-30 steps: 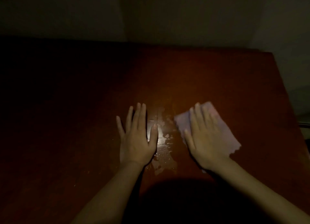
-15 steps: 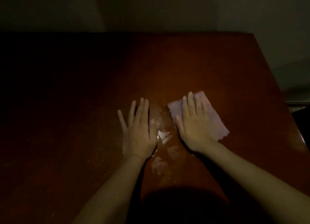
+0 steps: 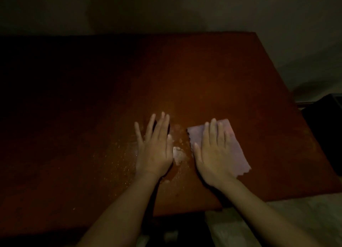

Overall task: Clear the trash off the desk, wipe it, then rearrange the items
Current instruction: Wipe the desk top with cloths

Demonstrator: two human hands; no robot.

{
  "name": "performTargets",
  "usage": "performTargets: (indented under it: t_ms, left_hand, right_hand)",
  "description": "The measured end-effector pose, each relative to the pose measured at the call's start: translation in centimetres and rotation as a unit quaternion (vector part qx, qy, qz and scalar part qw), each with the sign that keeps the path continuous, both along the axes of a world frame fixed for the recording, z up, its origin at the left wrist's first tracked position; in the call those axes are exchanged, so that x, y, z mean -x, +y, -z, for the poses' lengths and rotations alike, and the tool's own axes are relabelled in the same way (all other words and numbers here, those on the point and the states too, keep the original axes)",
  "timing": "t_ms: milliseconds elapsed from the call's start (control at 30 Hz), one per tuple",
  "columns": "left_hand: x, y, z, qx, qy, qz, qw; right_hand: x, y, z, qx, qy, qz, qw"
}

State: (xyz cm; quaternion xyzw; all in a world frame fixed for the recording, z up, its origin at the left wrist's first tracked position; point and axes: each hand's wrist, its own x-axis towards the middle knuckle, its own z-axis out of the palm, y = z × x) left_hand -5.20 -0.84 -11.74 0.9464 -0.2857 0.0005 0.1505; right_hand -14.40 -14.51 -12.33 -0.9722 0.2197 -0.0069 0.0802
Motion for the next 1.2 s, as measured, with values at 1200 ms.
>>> performTargets:
  t_ms: [1200]
  left_hand:
    - [-11.2, 1.6, -0.2, -0.037, 0.041, -0.146, 0.988]
  right_hand:
    - [-15.1, 1.0, 0.6, 0.0, -0.007, -0.195, 0.981]
